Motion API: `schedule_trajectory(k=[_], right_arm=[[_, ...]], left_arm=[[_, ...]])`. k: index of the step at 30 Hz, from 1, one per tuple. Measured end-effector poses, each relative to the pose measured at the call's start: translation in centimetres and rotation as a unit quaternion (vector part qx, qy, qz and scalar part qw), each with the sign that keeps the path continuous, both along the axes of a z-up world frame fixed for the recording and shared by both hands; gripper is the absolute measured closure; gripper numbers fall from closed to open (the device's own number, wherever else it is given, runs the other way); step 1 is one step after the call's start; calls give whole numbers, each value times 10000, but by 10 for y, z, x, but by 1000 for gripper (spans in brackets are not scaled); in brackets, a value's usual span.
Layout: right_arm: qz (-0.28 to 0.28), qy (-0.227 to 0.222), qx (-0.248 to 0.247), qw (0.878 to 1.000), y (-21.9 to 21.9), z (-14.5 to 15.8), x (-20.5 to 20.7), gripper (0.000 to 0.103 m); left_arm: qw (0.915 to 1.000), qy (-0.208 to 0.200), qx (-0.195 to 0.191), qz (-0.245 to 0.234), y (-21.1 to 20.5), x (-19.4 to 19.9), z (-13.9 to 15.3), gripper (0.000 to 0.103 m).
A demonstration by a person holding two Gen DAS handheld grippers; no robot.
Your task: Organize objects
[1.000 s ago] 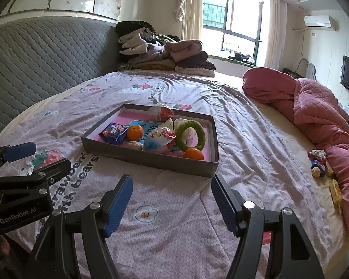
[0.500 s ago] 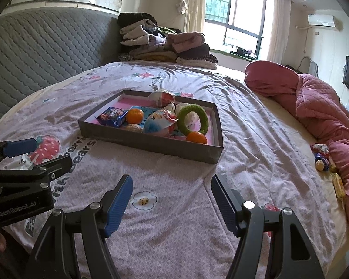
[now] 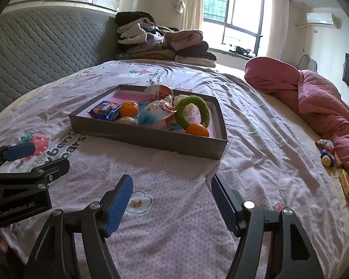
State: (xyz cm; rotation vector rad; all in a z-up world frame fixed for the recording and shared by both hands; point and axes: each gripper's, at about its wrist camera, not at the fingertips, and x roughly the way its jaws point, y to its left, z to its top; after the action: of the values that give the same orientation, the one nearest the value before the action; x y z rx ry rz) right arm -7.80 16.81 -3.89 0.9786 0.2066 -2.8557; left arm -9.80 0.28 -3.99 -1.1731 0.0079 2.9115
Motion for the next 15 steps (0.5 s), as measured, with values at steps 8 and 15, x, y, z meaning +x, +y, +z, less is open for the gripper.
schedule_trajectory(k=[8, 15], right_arm=[[-73, 53, -54, 9999, 6, -8, -14, 34], [-119, 72, -108, 9998, 13, -10, -24, 34]], left_arm=[[9999, 136, -39, -37, 3, -16, -5, 24], [9997, 243, -20, -29, 0, -28, -7, 24]])
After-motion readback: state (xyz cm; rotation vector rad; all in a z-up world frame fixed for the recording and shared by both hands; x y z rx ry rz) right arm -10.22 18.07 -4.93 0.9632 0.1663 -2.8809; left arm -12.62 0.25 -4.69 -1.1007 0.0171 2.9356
